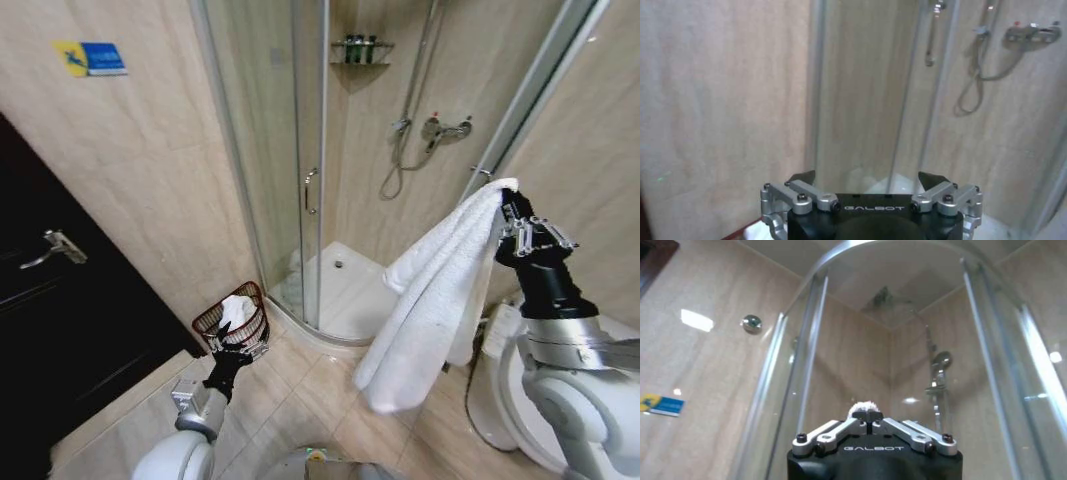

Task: Discard the used towel into the hamper.

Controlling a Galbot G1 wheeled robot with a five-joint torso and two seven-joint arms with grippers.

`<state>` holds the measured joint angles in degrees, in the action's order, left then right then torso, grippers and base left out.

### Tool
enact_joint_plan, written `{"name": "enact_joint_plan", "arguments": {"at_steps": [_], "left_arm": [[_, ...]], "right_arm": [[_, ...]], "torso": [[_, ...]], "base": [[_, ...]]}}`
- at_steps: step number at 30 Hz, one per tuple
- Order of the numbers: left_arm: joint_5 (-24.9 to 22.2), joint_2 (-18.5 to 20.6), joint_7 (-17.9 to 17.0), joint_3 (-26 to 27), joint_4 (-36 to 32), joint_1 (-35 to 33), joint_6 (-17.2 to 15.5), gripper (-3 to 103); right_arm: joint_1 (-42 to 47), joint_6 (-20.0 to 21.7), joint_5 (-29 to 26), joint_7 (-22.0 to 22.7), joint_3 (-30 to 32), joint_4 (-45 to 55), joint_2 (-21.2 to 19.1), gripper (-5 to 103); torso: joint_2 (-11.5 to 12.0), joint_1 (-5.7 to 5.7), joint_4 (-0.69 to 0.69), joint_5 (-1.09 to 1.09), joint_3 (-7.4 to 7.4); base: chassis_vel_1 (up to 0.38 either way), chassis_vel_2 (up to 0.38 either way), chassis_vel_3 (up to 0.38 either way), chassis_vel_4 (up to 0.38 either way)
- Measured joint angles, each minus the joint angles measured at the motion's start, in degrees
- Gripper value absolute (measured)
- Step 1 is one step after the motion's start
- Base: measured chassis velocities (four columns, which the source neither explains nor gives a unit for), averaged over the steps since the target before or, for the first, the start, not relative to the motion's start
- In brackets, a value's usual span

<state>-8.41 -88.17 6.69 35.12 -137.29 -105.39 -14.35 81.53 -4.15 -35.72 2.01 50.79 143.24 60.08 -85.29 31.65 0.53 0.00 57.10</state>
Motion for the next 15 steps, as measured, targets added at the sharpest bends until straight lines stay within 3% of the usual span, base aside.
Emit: {"name": "enact_joint_plan", "arguments": {"at_steps": [15], "left_arm": [[0.0,0.0,0.0,0.0,0.0,0.0,0.0,100]], "right_arm": [[-0.5,-0.5,-0.5,0.1,-0.1,0.0,-0.2,0]], "torso": [[0.0,0.00,0.00,0.01,0.00]], "base": [[0.112,0.115,0.112,0.113]]}}
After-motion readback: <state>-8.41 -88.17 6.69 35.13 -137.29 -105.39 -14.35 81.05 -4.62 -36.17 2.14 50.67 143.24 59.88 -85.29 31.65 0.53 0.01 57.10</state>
